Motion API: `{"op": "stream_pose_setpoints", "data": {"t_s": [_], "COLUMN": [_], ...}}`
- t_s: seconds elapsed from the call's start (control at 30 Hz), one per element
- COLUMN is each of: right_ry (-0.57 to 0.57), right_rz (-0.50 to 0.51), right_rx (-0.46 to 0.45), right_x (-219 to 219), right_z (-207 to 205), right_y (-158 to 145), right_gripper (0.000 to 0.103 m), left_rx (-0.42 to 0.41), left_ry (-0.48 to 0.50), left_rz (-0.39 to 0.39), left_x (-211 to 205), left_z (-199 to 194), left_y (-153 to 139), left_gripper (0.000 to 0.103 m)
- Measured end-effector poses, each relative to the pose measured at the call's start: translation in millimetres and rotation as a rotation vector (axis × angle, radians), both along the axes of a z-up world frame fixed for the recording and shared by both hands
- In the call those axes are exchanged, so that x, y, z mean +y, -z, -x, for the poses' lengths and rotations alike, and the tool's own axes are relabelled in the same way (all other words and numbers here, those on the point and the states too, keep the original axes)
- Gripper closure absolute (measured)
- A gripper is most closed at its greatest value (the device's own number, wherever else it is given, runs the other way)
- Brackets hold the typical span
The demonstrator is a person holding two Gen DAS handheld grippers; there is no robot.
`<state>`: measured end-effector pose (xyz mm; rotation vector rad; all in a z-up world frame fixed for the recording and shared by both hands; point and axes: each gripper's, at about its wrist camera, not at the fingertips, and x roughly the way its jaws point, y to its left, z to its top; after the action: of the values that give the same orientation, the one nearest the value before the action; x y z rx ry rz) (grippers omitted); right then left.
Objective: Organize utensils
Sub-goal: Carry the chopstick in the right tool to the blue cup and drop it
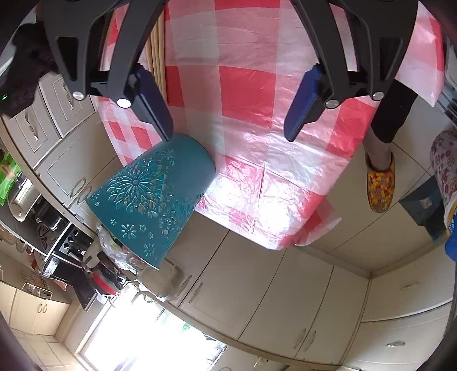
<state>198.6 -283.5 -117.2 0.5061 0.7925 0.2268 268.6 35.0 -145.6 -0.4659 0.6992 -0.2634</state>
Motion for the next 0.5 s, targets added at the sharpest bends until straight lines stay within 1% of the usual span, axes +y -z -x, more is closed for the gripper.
{"op": "stream_pose_setpoints", "data": {"t_s": [0.07, 0.13, 0.23, 0.37, 0.5], "right_ry": [-0.003, -0.007, -0.025, -0.049, -0.072], "right_rz": [-0.061, -0.105, -0.138, -0.119, -0.095], "right_rx": [-0.066, -0.123, -0.207, -0.300, -0.338], "right_x": [-4.7, -6.8, -3.2, 7.9, 17.6], "right_z": [3.8, 4.1, -7.6, -26.7, -36.8], "right_y": [-20.4, -40.2, -78.2, -123.9, -149.4], "right_gripper": [0.097, 0.098, 0.098, 0.098, 0.098], "left_rx": [0.025, 0.025, 0.038, 0.043, 0.048], "left_ry": [0.018, 0.039, 0.049, 0.047, 0.046], "left_rz": [0.007, -0.006, -0.011, 0.005, 0.020], "left_x": [-2.2, -7.9, -13.1, -12.0, -10.3], "left_z": [-1.5, -3.8, -7.9, -9.3, -10.2], "left_y": [5.2, 4.4, 2.5, 3.0, 5.0], "left_gripper": [0.026, 0.026, 0.026, 0.026, 0.026]}}
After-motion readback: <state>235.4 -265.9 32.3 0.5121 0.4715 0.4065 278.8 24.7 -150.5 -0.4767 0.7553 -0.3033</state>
